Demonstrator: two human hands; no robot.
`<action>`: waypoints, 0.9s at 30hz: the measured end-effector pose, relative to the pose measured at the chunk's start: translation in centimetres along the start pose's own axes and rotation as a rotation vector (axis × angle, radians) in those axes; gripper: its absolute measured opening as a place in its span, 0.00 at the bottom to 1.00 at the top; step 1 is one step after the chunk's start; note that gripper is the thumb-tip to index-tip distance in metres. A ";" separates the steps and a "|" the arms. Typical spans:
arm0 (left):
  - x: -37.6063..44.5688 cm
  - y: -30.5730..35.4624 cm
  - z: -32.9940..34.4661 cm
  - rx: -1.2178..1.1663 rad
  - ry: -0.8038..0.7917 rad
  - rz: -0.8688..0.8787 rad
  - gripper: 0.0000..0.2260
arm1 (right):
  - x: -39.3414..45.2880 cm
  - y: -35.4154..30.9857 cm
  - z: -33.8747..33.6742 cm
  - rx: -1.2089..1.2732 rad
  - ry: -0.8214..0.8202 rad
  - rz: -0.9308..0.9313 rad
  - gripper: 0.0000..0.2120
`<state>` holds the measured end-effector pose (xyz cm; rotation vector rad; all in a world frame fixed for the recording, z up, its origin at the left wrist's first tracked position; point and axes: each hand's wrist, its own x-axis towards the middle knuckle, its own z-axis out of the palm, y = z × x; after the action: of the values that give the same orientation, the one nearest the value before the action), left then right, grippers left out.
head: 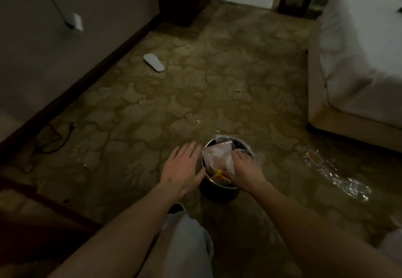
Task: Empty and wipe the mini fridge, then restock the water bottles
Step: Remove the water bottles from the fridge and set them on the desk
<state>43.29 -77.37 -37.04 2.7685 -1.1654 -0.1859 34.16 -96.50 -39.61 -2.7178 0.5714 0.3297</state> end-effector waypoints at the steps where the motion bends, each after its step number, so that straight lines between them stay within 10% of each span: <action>1: -1.0 -0.4 -0.9 0.014 0.021 -0.016 0.32 | -0.7 -1.6 -0.6 -0.024 -0.004 -0.034 0.35; 27: -36.1 -7.4 -26.0 0.376 0.418 -0.383 0.32 | -24.0 -38.2 -13.3 -0.108 0.302 -0.828 0.37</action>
<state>27.74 -44.45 -10.46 3.1023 -0.6118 0.6084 31.01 -60.30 -9.67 -2.8340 -0.5328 -0.2714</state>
